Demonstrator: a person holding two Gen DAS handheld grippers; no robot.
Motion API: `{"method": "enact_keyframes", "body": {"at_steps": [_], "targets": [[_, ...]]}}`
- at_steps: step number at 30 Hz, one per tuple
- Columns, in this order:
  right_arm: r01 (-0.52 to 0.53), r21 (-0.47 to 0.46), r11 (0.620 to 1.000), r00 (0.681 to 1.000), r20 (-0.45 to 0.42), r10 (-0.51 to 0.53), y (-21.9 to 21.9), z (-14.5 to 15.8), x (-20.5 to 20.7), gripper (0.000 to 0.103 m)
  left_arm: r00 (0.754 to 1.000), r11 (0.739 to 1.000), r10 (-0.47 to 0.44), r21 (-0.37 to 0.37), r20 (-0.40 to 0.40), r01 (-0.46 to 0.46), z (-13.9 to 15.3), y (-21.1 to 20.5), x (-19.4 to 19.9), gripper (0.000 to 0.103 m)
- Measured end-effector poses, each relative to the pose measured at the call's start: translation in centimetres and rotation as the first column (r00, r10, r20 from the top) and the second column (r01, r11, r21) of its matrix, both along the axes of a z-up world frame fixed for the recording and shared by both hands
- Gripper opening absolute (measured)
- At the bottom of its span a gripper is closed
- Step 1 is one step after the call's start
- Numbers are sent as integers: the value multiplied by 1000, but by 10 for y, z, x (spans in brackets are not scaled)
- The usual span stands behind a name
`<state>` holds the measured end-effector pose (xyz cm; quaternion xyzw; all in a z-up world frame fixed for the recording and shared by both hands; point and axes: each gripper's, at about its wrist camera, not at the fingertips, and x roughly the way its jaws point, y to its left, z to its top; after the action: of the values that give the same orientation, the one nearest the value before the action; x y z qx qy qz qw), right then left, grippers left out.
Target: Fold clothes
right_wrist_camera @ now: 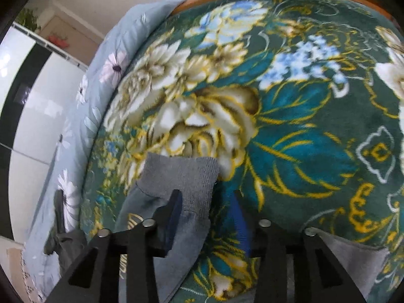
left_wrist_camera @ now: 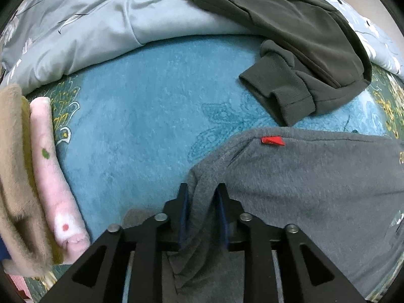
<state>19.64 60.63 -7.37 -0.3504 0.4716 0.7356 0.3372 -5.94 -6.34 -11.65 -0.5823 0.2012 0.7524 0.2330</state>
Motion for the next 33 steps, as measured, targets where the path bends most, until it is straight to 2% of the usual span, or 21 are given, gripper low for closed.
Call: {"method": "enact_keyframes", "body": {"at_steps": [3,4,9,12,15,19,21,24,28,30,33], "targets": [[4,25,1000,1000,7,-5,-4,11,15,47,1000,999,10,41,0,-10,11,-9,4,37],[7,29,1000,1000,10,-7,-6,15,21,47,1000,998,17,60,0,-17,16,-14,6,43],[61,1,998,998,-1,-61,-20,23,63,49,999,993,44,109,23,-47,37,-31,21,43],[89,-17,996,996,-9,-89,-31,25,91,50,989,982,107,143,103,-121,39,-60,33,43],[109,-29,994,994,-11,-109,-43,27,116,50,969,965,174,166,174,-203,35,-88,42,43],[137,-44,990,990,-21,-138,-55,30,144,50,933,943,253,149,256,-296,26,-133,59,43],[148,-56,987,988,-29,-150,-59,29,155,50,922,935,276,148,270,-323,26,-149,64,43],[165,-69,984,985,-28,-168,-67,28,172,50,894,908,338,149,296,-392,30,-178,73,43],[211,-110,971,976,-36,-216,-77,20,194,50,822,860,421,117,384,-496,21,-214,87,44],[220,-155,963,972,-41,-229,-80,11,203,50,803,852,433,104,410,-513,17,-221,94,45],[209,-207,956,973,-53,-225,-85,-2,210,50,807,869,414,80,422,-488,13,-223,108,45]]}}
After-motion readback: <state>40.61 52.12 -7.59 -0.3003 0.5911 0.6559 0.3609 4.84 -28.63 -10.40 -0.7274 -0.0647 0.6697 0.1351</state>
